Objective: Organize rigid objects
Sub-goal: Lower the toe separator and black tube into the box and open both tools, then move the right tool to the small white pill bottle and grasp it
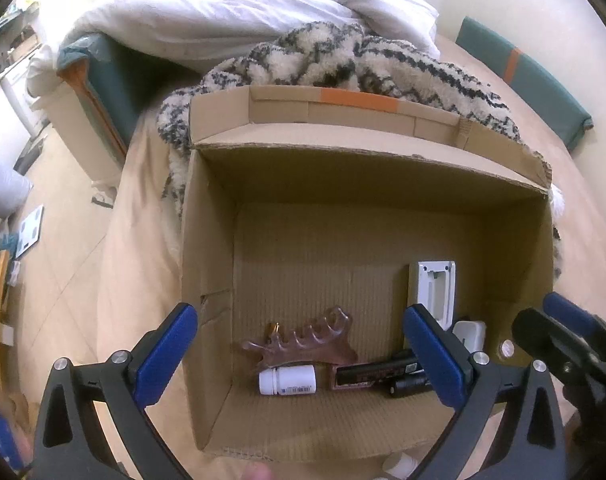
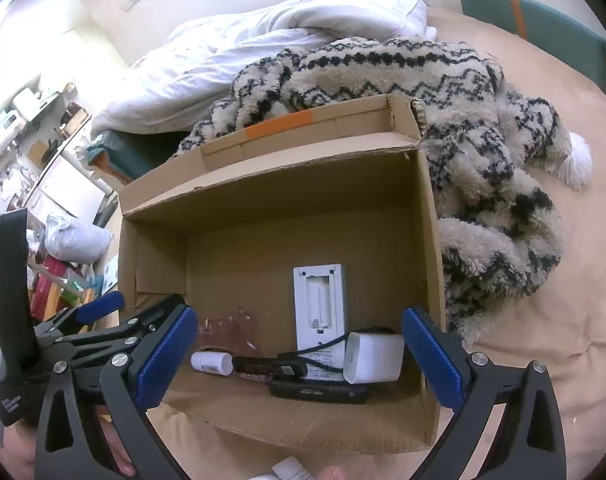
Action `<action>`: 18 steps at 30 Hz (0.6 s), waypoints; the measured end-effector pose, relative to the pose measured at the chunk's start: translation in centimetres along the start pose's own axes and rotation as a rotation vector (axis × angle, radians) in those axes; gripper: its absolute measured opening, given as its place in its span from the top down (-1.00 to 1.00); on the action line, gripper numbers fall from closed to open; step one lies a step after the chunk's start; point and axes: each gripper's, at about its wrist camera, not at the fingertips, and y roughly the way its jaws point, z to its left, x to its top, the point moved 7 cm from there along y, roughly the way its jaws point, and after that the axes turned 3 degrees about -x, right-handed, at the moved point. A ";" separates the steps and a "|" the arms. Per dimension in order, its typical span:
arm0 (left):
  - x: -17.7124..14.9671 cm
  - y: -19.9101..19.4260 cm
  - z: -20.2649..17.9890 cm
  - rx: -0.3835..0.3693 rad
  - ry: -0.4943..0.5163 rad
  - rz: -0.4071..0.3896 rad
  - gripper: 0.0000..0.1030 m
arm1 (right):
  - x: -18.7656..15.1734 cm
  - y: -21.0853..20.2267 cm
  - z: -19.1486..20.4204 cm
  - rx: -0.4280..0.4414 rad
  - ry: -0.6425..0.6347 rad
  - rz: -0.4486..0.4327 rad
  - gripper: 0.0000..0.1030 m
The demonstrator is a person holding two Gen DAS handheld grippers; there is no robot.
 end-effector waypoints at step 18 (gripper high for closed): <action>0.8 -1.2 1.7 -0.072 -0.117 -0.004 -0.99 | 0.0 -1.6 0.2 -0.019 -0.002 -0.003 -1.00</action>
